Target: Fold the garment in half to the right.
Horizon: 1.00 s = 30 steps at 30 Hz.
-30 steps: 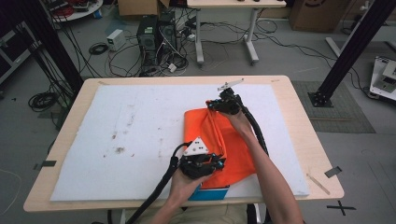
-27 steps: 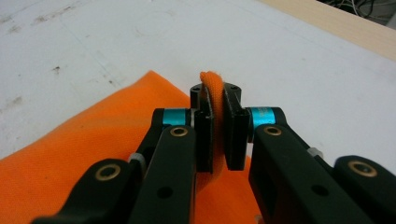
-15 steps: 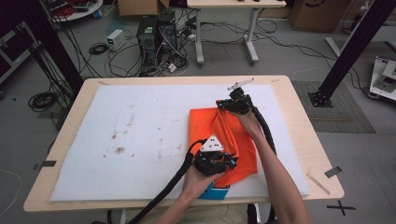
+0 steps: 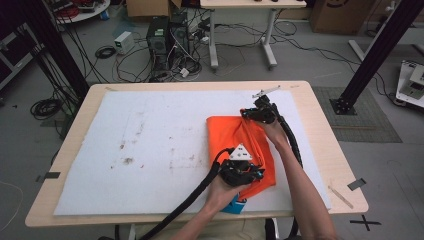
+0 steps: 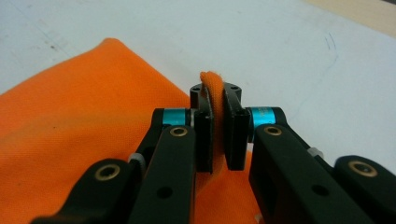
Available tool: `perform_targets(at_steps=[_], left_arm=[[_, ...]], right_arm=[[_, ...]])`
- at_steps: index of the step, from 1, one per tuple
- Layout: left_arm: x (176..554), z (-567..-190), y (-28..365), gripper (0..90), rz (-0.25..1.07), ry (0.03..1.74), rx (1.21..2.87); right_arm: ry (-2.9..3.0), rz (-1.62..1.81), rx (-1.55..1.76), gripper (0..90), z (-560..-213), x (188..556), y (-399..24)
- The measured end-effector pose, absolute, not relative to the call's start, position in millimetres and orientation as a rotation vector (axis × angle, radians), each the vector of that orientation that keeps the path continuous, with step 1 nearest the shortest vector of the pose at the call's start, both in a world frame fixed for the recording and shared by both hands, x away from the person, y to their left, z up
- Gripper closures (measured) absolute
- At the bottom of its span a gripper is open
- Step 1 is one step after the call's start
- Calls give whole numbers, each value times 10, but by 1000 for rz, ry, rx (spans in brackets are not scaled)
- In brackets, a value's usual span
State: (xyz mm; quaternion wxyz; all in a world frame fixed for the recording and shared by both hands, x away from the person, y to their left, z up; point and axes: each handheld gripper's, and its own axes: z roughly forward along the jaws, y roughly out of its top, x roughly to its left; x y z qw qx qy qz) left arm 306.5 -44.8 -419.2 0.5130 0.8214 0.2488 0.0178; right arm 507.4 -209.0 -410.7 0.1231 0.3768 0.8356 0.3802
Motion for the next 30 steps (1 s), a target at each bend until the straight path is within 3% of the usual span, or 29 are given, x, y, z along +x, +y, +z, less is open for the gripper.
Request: perform_targets(at_steps=[21,24,27,30], left_arm=[[3130,-4268,-653,810,27,607,2037],[3152,-4309,-680,807,8,607,2069],[3136,-4314,-677,752,15,603,2077],[3077,-4232,-582,658,12,573,2007]], right_arm=[[2419,1083,1164,848,-4202,5090,-2239],[2418,1067,1192,802,-4247,5102,-2264],[2406,1050,1239,720,-4279,5102,-2317],[2373,1103,1278,697,-4263,5074,-2413]])
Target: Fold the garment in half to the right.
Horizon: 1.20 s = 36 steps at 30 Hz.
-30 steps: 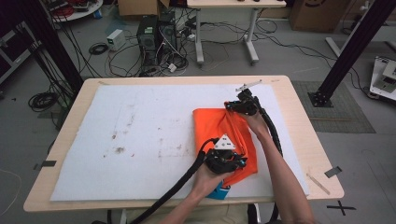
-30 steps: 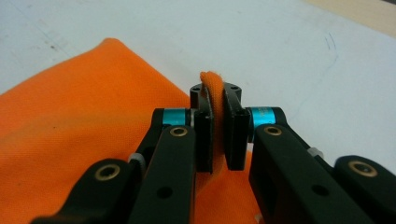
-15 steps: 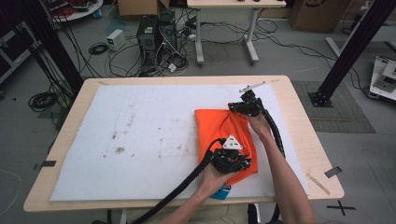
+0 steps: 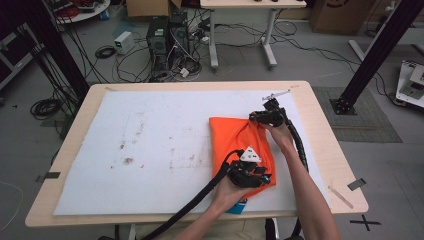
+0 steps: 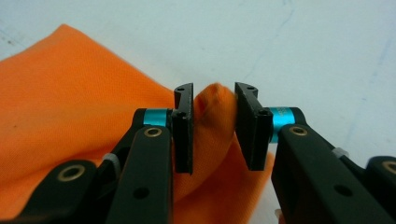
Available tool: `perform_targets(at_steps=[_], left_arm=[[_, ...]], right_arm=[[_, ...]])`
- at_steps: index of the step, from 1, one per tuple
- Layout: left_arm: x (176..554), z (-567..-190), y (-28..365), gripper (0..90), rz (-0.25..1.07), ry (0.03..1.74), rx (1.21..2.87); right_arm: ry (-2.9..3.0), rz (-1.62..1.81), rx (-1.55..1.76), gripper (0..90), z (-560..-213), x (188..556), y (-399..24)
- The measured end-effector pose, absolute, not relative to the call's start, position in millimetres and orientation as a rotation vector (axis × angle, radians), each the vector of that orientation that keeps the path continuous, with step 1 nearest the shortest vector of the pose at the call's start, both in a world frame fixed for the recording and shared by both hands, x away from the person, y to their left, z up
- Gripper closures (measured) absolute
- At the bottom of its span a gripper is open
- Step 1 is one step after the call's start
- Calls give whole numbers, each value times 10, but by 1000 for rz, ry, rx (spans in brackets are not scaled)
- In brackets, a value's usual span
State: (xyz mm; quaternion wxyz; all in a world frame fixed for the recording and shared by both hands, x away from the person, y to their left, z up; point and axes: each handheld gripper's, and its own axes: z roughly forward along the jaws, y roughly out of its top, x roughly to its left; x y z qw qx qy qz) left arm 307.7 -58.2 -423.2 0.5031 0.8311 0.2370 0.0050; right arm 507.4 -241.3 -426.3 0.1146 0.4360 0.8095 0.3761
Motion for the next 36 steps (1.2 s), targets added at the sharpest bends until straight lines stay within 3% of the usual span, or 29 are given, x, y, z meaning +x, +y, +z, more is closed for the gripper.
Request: perform_targets(at_steps=[6,16,18,19,20,21,22,24,31,33,34,36], left_arm=[[3050,-4077,-371,619,53,562,1955],[3280,-3981,115,611,282,670,1913],[3309,-3984,141,610,301,682,1914],[3337,-3990,166,609,318,688,1920],[3392,-4000,220,609,336,700,1930],[3392,-4000,220,608,336,700,1930],[3419,-4007,245,608,344,708,1927],[3529,-4037,322,609,399,741,1913],[3819,-4213,392,664,406,828,1931],[3874,-4278,398,682,380,852,1947],[3888,-4304,399,691,371,854,1958],[3890,-4351,387,694,375,866,1973]], right_arm=[[2332,1146,1287,621,-4173,4948,-2521],[2377,1152,1306,513,-4115,4717,-2485],[2398,1125,1306,530,-4147,4709,-2457],[2443,1075,1299,656,-4218,4701,-2410],[2451,1050,1295,709,-4249,4695,-2399],[2451,1050,1295,709,-4249,4695,-2399],[2441,1027,1295,797,-4272,4661,-2410],[2413,1036,1302,837,-4263,4618,-2460],[2366,1076,1404,849,-4307,4523,-2666],[2367,1066,1432,829,-4316,4514,-2699],[2346,1034,1463,757,-4282,4505,-2710],[2305,1037,1445,755,-4205,4475,-2692]])
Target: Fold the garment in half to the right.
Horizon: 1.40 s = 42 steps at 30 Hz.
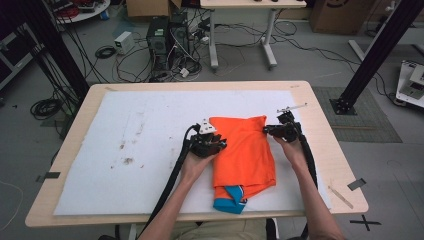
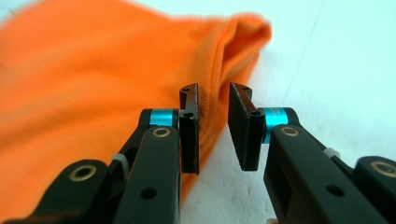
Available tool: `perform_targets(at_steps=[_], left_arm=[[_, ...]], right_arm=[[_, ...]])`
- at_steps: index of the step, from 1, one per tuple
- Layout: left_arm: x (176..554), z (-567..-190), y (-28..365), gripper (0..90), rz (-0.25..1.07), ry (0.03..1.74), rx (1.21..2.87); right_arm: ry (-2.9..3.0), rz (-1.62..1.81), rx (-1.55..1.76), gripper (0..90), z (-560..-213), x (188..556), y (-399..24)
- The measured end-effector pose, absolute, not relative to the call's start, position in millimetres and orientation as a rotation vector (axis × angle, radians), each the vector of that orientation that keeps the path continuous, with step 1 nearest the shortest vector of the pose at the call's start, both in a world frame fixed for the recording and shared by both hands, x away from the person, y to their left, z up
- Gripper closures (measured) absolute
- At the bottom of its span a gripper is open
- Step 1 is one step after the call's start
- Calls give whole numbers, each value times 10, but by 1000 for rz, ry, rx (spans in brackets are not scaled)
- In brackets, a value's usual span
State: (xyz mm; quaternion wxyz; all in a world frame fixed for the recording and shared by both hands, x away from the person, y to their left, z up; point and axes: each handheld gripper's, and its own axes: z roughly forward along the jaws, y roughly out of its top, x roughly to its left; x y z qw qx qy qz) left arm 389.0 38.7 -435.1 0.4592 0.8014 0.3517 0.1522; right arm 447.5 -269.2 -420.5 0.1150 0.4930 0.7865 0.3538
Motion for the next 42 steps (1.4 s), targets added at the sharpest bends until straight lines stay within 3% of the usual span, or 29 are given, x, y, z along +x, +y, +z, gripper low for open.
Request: perform_targets(at_steps=[7,12,15,19,24,26,30,33,37,38,42], left_arm=[[3869,-4391,369,687,397,869,2000],[3874,-4415,381,674,391,870,2000],[3874,-4404,390,621,369,869,1975],[3799,-4294,427,520,398,868,1918],[3726,-4214,522,506,422,855,1903],[3712,-4215,578,506,422,860,1900],[3688,-4257,647,504,413,879,1898],[3664,-4270,678,504,411,878,1895],[3627,-4259,710,503,404,871,1883],[3611,-4247,722,503,404,861,1890],[3565,-4228,710,503,406,847,1887]], right_arm=[[2260,1055,1371,733,-4092,4619,-2493],[2252,912,1492,744,-4264,4753,-2656],[2211,879,1523,735,-4290,4720,-2775],[2182,1066,1487,701,-4103,4505,-2751],[2310,1127,1338,621,-3980,4208,-2534],[2358,1120,1280,632,-4008,4087,-2460],[2386,939,1222,777,-4181,3990,-2485],[2341,873,1250,785,-4258,3983,-2586],[2270,972,1298,706,-4253,3847,-2692],[2233,1126,1311,660,-4222,3688,-2767],[2253,1287,1251,620,-4193,3336,-2817]])
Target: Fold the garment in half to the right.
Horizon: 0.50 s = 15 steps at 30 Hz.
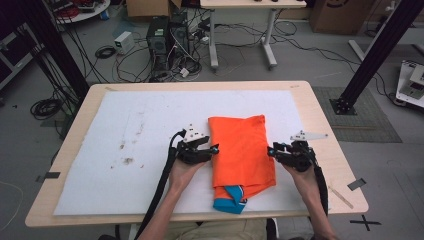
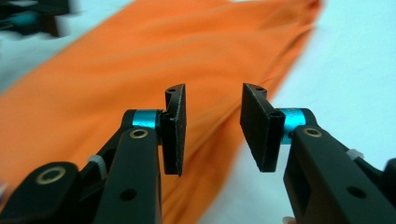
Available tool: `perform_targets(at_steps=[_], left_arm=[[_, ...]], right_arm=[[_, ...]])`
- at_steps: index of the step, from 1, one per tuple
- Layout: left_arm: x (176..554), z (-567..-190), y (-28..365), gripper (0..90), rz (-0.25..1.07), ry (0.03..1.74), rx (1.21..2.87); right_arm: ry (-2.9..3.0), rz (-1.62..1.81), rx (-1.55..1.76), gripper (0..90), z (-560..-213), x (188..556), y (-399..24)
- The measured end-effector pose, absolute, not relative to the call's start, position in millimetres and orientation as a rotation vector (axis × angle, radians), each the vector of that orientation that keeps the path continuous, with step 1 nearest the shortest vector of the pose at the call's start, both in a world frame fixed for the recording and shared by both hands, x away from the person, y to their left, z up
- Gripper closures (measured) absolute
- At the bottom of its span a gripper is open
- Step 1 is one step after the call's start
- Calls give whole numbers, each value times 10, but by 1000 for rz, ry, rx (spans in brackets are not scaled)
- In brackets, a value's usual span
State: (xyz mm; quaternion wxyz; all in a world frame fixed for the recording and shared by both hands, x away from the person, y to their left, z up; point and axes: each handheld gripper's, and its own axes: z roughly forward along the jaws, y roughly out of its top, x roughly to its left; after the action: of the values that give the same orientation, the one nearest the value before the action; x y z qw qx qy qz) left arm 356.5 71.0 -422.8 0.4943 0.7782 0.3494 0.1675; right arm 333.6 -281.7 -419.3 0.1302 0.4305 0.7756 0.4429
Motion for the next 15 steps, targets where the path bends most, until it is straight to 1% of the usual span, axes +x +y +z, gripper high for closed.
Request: perform_targets(at_steps=[1,2,3,4,5,6,7,8,9,11,15], left_arm=[[3565,-4228,710,503,406,847,1887],[3544,-4219,703,503,408,837,1892],[3544,-4219,703,503,408,837,1892],[3529,-4216,694,503,408,834,1890],[3524,-4215,691,503,407,833,1891],[3521,-4216,685,504,410,830,1890],[3516,-4214,677,503,406,830,1892],[3516,-4214,677,503,406,830,1892],[3511,-4211,672,504,409,825,1897],[3495,-4201,666,504,405,817,1898],[3455,-4171,679,504,401,798,1894]], right_arm=[[2253,1287,1251,620,-4193,3336,-2817],[2294,1286,1219,613,-4229,3179,-2791],[2294,1286,1219,613,-4229,3179,-2791],[2335,1217,1188,612,-4286,3050,-2732],[2348,1177,1183,619,-4321,3005,-2702],[2362,1133,1175,649,-4359,2974,-2671],[2373,1097,1154,704,-4403,2954,-2642],[2373,1097,1154,704,-4403,2954,-2642],[2367,1112,1130,823,-4445,2921,-2626],[2348,1139,1123,857,-4415,2898,-2659],[2294,1198,1148,867,-4327,2827,-2772]])
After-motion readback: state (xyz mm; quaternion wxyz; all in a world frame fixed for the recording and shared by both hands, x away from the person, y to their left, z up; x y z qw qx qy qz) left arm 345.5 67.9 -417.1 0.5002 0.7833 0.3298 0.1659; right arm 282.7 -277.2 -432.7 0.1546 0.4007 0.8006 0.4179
